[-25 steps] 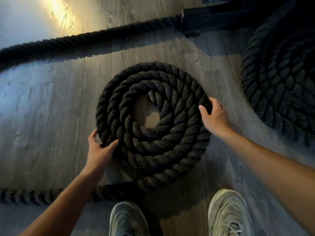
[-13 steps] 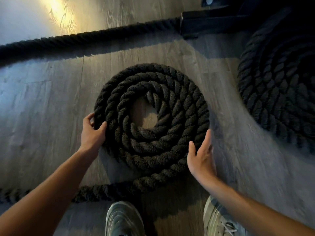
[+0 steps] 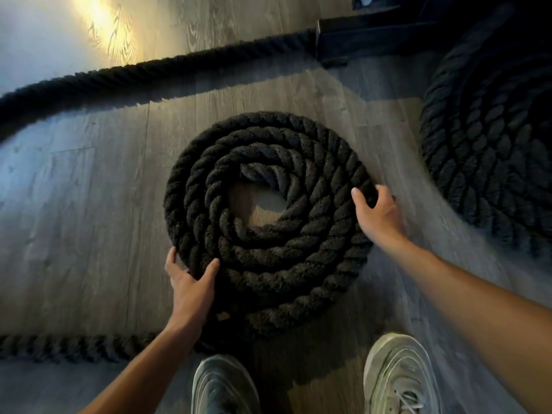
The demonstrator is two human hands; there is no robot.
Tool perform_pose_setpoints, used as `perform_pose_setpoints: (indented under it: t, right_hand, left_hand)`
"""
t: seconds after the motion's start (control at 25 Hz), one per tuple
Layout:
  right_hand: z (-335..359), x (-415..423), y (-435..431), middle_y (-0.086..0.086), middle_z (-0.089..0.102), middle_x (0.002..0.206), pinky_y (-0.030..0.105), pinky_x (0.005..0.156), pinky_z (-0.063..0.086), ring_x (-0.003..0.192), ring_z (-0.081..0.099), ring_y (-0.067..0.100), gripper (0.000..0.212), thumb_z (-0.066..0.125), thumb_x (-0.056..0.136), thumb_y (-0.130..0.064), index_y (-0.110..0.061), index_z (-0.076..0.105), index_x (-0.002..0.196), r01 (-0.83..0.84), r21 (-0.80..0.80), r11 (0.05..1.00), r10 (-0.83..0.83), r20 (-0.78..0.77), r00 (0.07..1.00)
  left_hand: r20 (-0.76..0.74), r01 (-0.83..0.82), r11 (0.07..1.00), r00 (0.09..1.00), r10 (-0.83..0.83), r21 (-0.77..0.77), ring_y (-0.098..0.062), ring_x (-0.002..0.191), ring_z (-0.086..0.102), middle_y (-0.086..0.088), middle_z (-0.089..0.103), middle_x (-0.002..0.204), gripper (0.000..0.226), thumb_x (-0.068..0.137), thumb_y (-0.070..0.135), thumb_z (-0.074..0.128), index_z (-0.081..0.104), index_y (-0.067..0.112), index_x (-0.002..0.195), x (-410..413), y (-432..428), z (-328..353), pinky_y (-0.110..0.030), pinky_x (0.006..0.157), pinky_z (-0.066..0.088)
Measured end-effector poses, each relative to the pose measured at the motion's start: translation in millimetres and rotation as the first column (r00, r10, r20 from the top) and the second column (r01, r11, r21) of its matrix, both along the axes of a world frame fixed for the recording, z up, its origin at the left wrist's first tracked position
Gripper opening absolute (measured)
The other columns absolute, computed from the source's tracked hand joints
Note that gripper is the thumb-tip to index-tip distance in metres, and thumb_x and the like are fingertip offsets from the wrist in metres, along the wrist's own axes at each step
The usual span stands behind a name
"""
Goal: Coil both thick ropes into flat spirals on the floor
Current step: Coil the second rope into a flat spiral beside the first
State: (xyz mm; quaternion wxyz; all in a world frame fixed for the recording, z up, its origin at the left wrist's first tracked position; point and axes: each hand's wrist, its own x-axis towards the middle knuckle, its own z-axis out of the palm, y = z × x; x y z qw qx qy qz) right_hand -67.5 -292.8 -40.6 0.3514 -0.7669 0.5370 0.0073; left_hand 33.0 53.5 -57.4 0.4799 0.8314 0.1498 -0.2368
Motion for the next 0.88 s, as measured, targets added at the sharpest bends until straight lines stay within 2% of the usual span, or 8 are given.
perform_pose_setpoints:
  t: [0.12, 0.24, 0.32, 0.36, 0.48, 0.6, 0.72, 0.88]
  right_hand:
    - [5, -21, 40, 0.02, 0.031, 0.151, 0.046, 0.094, 0.042, 0.124, 0.048, 0.041, 0.063, 0.039, 0.098, -0.052, -0.022, 0.024, 0.152, 0.007, -0.055, 0.998, -0.005, 0.041, 0.999]
    - [9, -50, 87, 0.021, 0.01, 0.16, 0.051, 0.101, 0.039, 0.14, 0.031, 0.043, 0.068, 0.039, 0.1, -0.047, -0.032, 0.003, 0.156, 0.075, 0.085, 0.994, -0.083, 0.098, 0.992]
    - [11, -59, 108, 0.019, 0.0, 0.163, 0.051, 0.107, 0.034, 0.148, 0.014, 0.039, 0.073, 0.04, 0.101, -0.044, -0.037, -0.009, 0.155, 0.095, 0.178, 0.979, -0.112, 0.091, 0.989]
    - [12, -61, 114, 0.019, 0.0, 0.163, 0.05, 0.106, 0.034, 0.148, 0.014, 0.039, 0.075, 0.04, 0.101, -0.044, -0.037, -0.012, 0.154, 0.094, 0.188, 0.978, -0.112, 0.093, 0.989]
    - [14, -60, 109, 0.018, 0.008, 0.162, 0.045, 0.108, 0.033, 0.145, 0.025, 0.037, 0.076, 0.045, 0.1, -0.042, -0.036, -0.007, 0.156, 0.079, 0.154, 0.985, -0.101, 0.141, 0.985]
    - [12, -54, 80, 0.016, 0.01, 0.163, 0.043, 0.114, 0.024, 0.147, 0.02, 0.033, 0.076, 0.052, 0.097, -0.043, -0.039, 0.003, 0.156, 0.083, 0.183, 0.98, -0.114, 0.17, 0.979]
    - [7, -37, 41, 0.018, 0.016, 0.162, 0.045, 0.114, 0.023, 0.148, 0.019, 0.032, 0.073, 0.053, 0.095, -0.045, -0.043, 0.011, 0.154, 0.03, 0.139, 0.99, -0.05, 0.138, 0.989]
    - [1, -14, 4, 0.012, 0.03, 0.158, 0.046, 0.113, 0.031, 0.145, 0.028, 0.029, 0.07, 0.057, 0.091, -0.047, -0.037, 0.025, 0.153, 0.016, 0.127, 0.992, -0.037, 0.168, 0.985]
  left_hand:
    - [0.073, -0.031, 0.999, 0.997, 0.028, 0.038, -0.022, 0.123, 0.049, -0.01, 0.033, 0.149, 0.083, 0.088, 0.04, 0.074, 0.023, 0.037, 0.154, 17, -7, 4, -0.043, 0.11, 0.042]
    - [0.168, -0.078, 0.993, 0.984, 0.062, 0.088, -0.019, 0.118, 0.047, -0.01, 0.04, 0.141, 0.072, 0.091, 0.046, 0.067, 0.033, 0.03, 0.152, 66, -8, 6, -0.035, 0.108, 0.039]
    - [0.183, -0.047, 0.996, 0.983, 0.031, 0.082, -0.024, 0.121, 0.054, -0.011, 0.047, 0.141, 0.07, 0.088, 0.05, 0.064, 0.035, 0.034, 0.15, 84, -11, 10, -0.045, 0.11, 0.044]
    - [0.182, -0.022, 0.996, 0.983, 0.006, 0.087, -0.026, 0.124, 0.055, -0.011, 0.049, 0.141, 0.067, 0.09, 0.047, 0.063, 0.034, 0.037, 0.149, 84, -12, 10, -0.048, 0.109, 0.045]
    - [0.205, 0.017, 0.992, 0.978, -0.042, 0.124, -0.031, 0.13, 0.052, -0.014, 0.049, 0.143, 0.066, 0.091, 0.041, 0.06, 0.029, 0.043, 0.149, 76, -11, 2, -0.053, 0.112, 0.042]
    - [0.125, -0.009, 0.999, 0.992, 0.003, 0.049, -0.033, 0.13, 0.052, -0.018, 0.043, 0.147, 0.078, 0.088, 0.044, 0.065, 0.014, 0.057, 0.146, 61, -5, 2, -0.055, 0.107, 0.046]
    - [0.055, -0.036, 0.998, 0.998, 0.034, 0.042, -0.033, 0.127, 0.055, -0.018, 0.043, 0.149, 0.091, 0.074, 0.059, 0.072, 0.009, 0.068, 0.139, 35, 6, 0, -0.057, 0.105, 0.047]
    - [-0.015, -0.07, 0.997, 0.997, 0.07, -0.011, -0.029, 0.12, 0.062, -0.012, 0.055, 0.141, 0.087, 0.08, 0.055, 0.074, 0.013, 0.064, 0.142, -5, 8, -7, -0.055, 0.103, 0.05]
